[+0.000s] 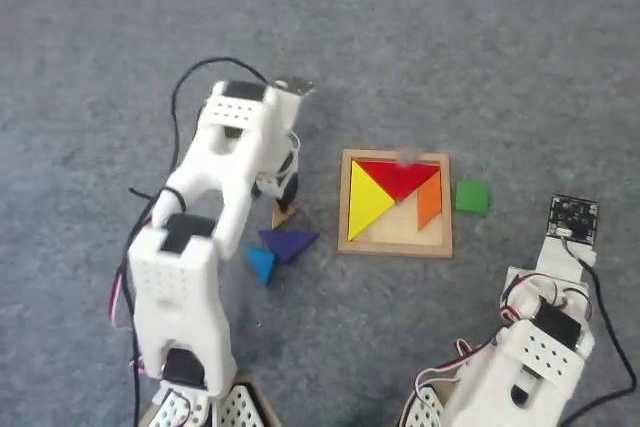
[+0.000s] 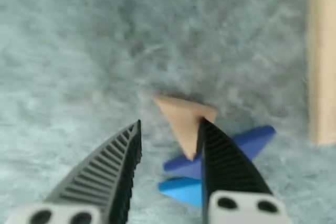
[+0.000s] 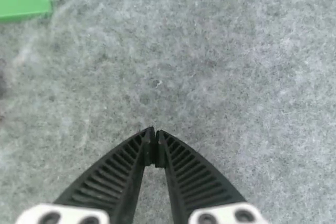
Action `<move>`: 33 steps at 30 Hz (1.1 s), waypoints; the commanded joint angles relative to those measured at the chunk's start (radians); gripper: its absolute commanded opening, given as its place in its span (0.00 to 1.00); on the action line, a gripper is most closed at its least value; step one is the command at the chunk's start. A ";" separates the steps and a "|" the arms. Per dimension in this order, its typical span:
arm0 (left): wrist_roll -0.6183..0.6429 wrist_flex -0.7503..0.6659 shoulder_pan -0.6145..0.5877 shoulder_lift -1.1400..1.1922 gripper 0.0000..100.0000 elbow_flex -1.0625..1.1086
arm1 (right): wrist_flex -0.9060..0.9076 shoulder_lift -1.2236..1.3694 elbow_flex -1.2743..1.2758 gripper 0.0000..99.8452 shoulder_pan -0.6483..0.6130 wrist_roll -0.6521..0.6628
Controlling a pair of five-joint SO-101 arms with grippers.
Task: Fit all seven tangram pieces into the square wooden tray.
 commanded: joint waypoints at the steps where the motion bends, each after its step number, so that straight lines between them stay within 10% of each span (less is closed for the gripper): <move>1: -0.005 -0.245 0.043 -0.354 0.16 0.372 | 0.007 -0.027 -0.011 0.01 -0.010 0.012; 11: 0.011 -0.497 0.061 -0.457 0.16 0.604 | 0.012 -0.027 -0.011 0.01 -0.010 0.015; 33: 0.009 -0.459 0.055 -0.371 0.16 0.533 | 0.005 -0.027 -0.011 0.01 -0.010 0.014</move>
